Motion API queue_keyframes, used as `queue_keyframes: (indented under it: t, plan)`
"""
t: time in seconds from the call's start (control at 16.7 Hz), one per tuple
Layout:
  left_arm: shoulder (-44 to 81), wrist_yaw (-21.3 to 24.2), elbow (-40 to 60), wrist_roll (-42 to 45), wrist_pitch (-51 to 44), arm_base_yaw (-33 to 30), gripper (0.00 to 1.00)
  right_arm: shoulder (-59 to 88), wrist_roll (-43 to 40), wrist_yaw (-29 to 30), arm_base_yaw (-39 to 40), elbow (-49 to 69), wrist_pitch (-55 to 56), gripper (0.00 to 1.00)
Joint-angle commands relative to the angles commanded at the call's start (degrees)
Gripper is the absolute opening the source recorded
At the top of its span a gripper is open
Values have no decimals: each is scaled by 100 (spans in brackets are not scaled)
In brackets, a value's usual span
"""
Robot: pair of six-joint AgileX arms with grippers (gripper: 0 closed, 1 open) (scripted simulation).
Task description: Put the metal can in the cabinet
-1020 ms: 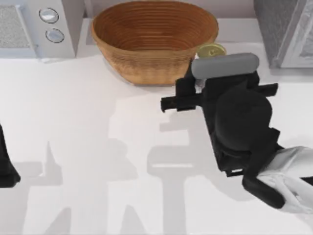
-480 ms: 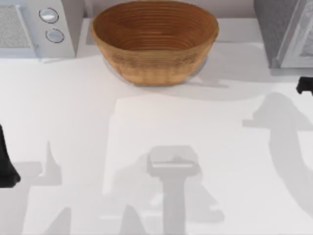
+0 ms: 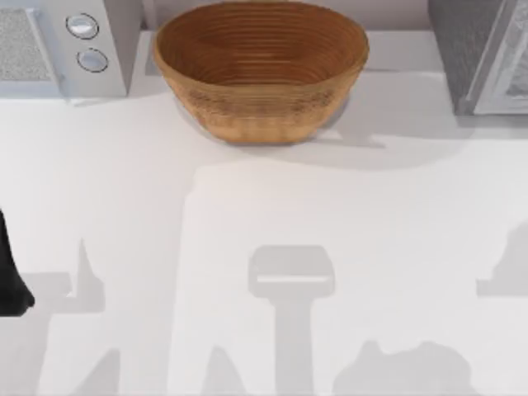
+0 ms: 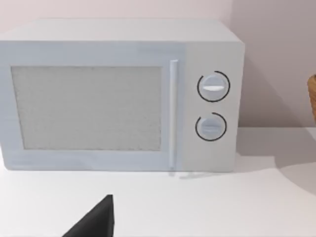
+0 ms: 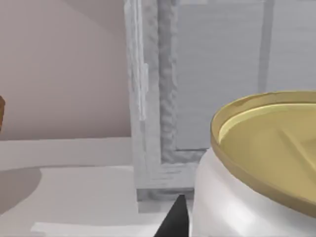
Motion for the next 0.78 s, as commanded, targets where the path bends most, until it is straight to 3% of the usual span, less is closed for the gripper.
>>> queue_keyframes:
  t: [0.3, 0.78]
  plan:
    - [0, 0, 0, 0, 0, 0, 100, -1048, -140, -787, -635, -435, -577, 0]
    - [0, 0, 0, 0, 0, 0, 100, -889, -137, -780, -607, -246, -627, 0]
